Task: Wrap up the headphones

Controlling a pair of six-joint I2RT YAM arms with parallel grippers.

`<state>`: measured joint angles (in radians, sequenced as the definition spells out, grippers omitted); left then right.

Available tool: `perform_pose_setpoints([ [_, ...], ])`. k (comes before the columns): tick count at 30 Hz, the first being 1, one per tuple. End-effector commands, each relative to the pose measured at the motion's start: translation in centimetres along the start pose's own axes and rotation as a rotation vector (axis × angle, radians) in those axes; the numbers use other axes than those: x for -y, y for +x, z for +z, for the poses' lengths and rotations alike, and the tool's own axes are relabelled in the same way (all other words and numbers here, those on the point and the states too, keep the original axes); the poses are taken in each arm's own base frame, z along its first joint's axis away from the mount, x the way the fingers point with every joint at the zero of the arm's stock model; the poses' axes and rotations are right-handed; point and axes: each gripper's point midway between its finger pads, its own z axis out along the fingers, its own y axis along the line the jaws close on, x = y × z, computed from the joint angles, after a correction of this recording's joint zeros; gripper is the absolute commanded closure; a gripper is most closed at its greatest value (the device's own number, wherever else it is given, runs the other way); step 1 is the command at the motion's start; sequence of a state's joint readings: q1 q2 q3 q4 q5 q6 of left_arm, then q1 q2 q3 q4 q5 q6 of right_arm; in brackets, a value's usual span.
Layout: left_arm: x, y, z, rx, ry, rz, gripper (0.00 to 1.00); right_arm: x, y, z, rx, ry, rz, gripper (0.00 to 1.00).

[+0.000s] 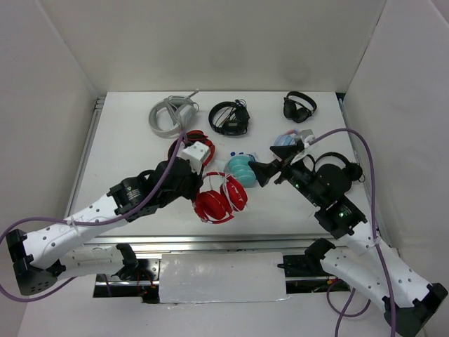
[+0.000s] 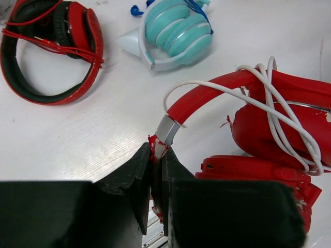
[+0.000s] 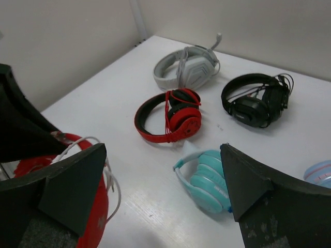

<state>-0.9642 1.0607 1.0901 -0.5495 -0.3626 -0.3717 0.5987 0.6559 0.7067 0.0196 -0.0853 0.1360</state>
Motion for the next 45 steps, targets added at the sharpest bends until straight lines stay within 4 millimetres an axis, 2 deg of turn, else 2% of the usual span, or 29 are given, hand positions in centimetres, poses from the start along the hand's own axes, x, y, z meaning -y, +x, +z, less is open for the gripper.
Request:
perform_pose_setpoints([
  [1,2.0,-2.9,-0.6,0.099,0.109,-0.006,1.00,1.5,-0.7,1.1,-0.021,0.075,-0.008,0.00],
  [2,2.0,-2.5,-0.5,0.089,0.106,-0.003,1.00,2.4,-0.6,1.8,-0.034,0.112,0.015,0.00],
  [4,2.1,-1.9,-0.5,0.075,0.121,0.008,1.00,2.9,-0.4,2.5,-0.050,0.107,0.024,0.00],
  [5,2.2,-1.0,-0.2,0.056,0.132,0.012,1.00,2.1,0.3,3.4,-0.072,0.038,0.016,0.00],
  [7,3.0,-0.3,-0.1,0.040,0.176,0.014,1.00,1.8,0.4,4.4,-0.078,-0.034,-0.013,0.00],
  [8,3.0,0.1,0.0,0.029,0.170,0.010,1.00,1.7,-0.3,5.0,-0.084,-0.045,-0.011,0.00],
  [9,2.6,0.4,0.2,0.020,0.142,0.003,1.00,1.5,2.1,5.9,-0.192,-0.064,0.013,0.00],
  [10,2.4,0.5,0.4,0.008,0.116,0.003,1.00,0.9,0.9,6.5,-0.192,-0.079,0.012,0.00],
  [12,1.9,1.0,0.7,-0.018,0.071,-0.001,1.00,-0.2,2.6,7.5,-0.254,-0.086,0.026,0.00],
  [14,1.5,0.9,1.1,-0.023,0.031,0.000,1.00,-1.1,3.4,7.7,-0.273,-0.069,0.036,0.00],
  [15,1.5,0.9,1.2,-0.021,0.028,0.001,1.00,-0.8,4.0,7.6,-0.291,-0.026,0.037,0.00],
  [17,1.2,0.7,1.5,-0.018,0.003,-0.004,1.00,-2.0,5.1,7.4,-0.324,-0.016,0.064,0.00],
  [22,1.5,0.2,1.8,-0.009,0.001,-0.004,1.00,-3.7,7.6,7.0,-0.382,0.029,0.085,0.00],
  [27,1.3,-0.4,1.6,0.012,-0.007,-0.010,1.00,-4.0,9.4,7.0,-0.422,0.080,0.076,0.00],
  [29,1.2,-0.6,1.4,0.023,-0.005,-0.013,1.00,-3.6,10.5,6.8,-0.449,0.104,0.073,0.00],
  [33,0.8,-1.3,0.8,0.054,-0.020,-0.029,1.00,-3.2,11.6,6.2,-0.478,0.133,0.077,0.00],
  [41,-0.4,-2.4,-0.3,0.111,-0.061,-0.051,1.00,-2.5,11.1,5.7,-0.462,0.160,0.081,0.00],
  [45,-0.8,-2.6,-0.6,0.126,-0.082,-0.069,1.00,-2.8,8.7,6.8,-0.377,0.147,0.079,0.00],
])
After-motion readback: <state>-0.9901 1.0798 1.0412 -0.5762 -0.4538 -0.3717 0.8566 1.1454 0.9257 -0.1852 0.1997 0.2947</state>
